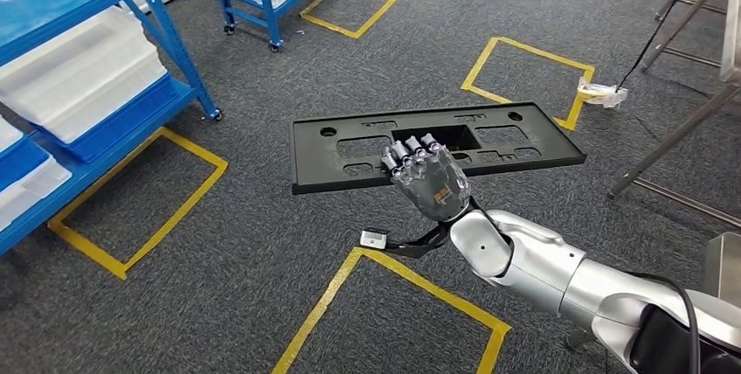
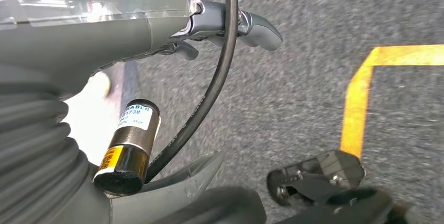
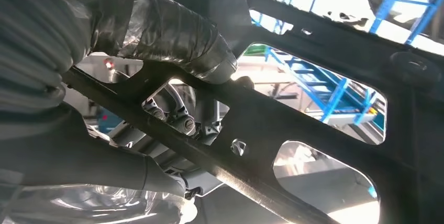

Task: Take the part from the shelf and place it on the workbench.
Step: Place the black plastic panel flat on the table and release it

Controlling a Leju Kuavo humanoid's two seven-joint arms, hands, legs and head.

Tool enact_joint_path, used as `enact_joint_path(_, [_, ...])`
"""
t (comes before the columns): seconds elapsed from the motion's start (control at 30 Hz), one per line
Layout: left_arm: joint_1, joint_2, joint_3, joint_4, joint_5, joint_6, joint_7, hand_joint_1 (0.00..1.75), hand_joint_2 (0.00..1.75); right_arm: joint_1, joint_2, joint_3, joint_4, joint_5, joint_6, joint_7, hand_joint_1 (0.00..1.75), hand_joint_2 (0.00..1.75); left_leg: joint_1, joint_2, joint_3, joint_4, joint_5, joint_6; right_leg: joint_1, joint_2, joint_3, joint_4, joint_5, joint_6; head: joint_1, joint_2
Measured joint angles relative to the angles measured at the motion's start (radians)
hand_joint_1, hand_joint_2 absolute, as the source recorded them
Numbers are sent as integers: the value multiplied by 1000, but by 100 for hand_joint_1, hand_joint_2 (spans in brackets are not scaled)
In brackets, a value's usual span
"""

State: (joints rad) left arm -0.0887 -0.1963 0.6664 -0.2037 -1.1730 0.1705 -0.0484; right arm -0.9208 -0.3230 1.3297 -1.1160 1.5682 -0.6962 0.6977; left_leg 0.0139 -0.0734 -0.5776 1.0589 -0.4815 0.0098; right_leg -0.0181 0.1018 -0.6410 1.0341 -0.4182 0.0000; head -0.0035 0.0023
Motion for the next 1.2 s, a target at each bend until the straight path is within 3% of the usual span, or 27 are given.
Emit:
enact_joint_path(0.03, [-1,0,0,0,0,0,0,0,175,-3,1,5,4,0,0,0,175,175,0,-16,7,-21,2,2,-3,12,-8,1,4,8,0,0])
enact_joint_path(0.07, [-3,0,0,0,0,0,0,0,175,-7,1,12,9,0,0,0,175,175,-1,-13,8,-27,1,3,-5,25,-14,-1,10,16,0,0])
enact_joint_path(0.1, [-4,-1,0,0,0,0,0,0,175,-9,0,20,15,0,0,0,175,175,-1,-1,9,-34,3,8,-7,38,-18,-5,15,25,0,0])
enact_joint_path(0.13, [-5,-2,0,0,0,-1,0,0,175,-11,-2,29,22,0,0,0,175,175,0,13,13,-42,9,14,-6,35,-22,-4,14,31,0,0])
enact_joint_path(0.2, [-6,-4,0,0,0,-1,-1,0,175,-21,-5,53,36,0,0,1,175,175,2,42,20,-61,20,29,-1,-14,-48,47,-19,36,5,0])
enact_joint_path(0.27, [-6,-5,0,0,0,-1,-2,0,175,-31,-5,76,48,0,0,1,175,175,-1,71,21,-65,23,35,-2,-76,-106,174,-82,39,8,0])
enact_joint_path(0.33, [-4,-6,0,0,0,-1,-1,0,175,-33,-5,95,59,0,0,1,175,175,-4,98,19,-64,21,35,-5,-95,-152,275,-115,43,8,0])
enact_joint_path(0.37, [-4,-6,0,0,0,-1,-1,0,175,-34,-5,103,64,0,0,1,175,175,-4,111,19,-63,20,34,-7,-99,-149,275,-104,45,8,0])
enact_joint_path(0.4, [-4,-7,0,0,0,-1,-1,0,175,-36,-5,112,71,0,0,1,175,175,-4,123,20,-61,17,32,-8,-105,-125,236,-78,46,8,0])
enact_joint_path(0.47, [-6,-7,0,0,0,-2,-1,0,175,-44,-5,125,82,0,0,1,175,175,-7,144,19,-52,9,23,-5,-146,-47,97,-21,45,9,0])
enact_joint_path(0.53, [-8,-7,0,0,0,-3,-1,0,175,-53,-3,131,88,0,0,1,175,175,-13,162,18,-43,0,12,3,-178,-4,14,-4,35,8,0])
enact_joint_path(0.57, [-9,-7,0,0,0,-4,-1,0,175,-55,-3,134,90,0,0,1,175,175,-15,172,18,-41,-3,8,9,-179,-2,5,-8,28,7,0])
enact_joint_path(0.63, [-9,-8,0,0,0,-4,-1,0,175,-55,-3,139,95,0,0,0,175,175,-12,184,21,-40,-9,-2,10,-156,-5,1,-5,13,7,0])
enact_joint_path(0.7, [-9,-9,0,0,-1,-5,-1,0,175,-57,-4,141,101,0,-1,-5,175,175,-6,152,7,0,-43,-10,7,-134,-4,-4,0,-2,8,0])
enact_joint_path(0.77, [-8,-10,0,0,-3,-7,-1,0,175,-58,-4,142,106,-1,-1,-9,175,175,-3,103,-44,115,-104,-12,7,-111,-3,-6,2,-10,8,0])
enact_joint_path(0.8, [-8,-10,0,0,-6,-8,0,0,175,-57,-3,142,108,-1,-1,-10,175,175,-3,91,-77,182,-130,-12,9,-98,-4,-5,2,-13,7,0])
enact_joint_path(0.83, [-7,-10,0,0,-9,-10,2,0,175,-55,-2,143,111,-1,-1,-11,175,175,-3,85,-102,229,-141,-11,11,-85,-3,-5,2,-14,7,0])
enact_joint_path(0.87, [-7,-10,0,0,-13,-12,4,0,175,-54,-2,143,114,-1,-1,-12,175,175,-3,81,-113,244,-132,-9,13,-70,-3,-4,2,-14,7,0])
enact_joint_path(0.9, [-7,-10,0,0,-18,-14,6,0,175,-53,-3,143,116,-1,-1,-12,175,175,-4,78,-107,220,-104,-4,14,-56,-2,-3,1,-14,7,0])
enact_joint_path(0.93, [-7,-10,-1,0,-22,-16,9,0,175,-53,-3,144,119,-1,0,-11,175,175,-5,68,-85,164,-62,2,15,-42,-1,-2,1,-14,7,0])
enact_joint_path(1.0, [-7,-9,-3,0,-30,-18,12,0,175,-56,-4,144,123,-1,2,-7,175,175,-6,28,-35,39,3,14,14,-18,-3,1,2,-12,8,0])
enact_joint_path(1.07, [-11,-9,-5,0,-37,-22,12,0,175,-58,-9,146,126,-1,6,-3,175,175,-9,4,-12,-20,16,20,9,2,-12,1,8,-2,8,0])
enact_joint_path(1.13, [-17,-10,-9,0,-41,-25,13,0,175,-60,-21,149,129,-1,9,-2,175,175,-9,20,-5,-38,18,23,5,18,-20,-3,14,11,8,0])
enact_joint_path(1.2, [-21,-11,-12,0,-43,-27,14,0,175,-64,-33,150,130,-1,10,-2,175,175,-5,42,3,-58,29,32,8,-16,-34,22,-5,21,9,0])
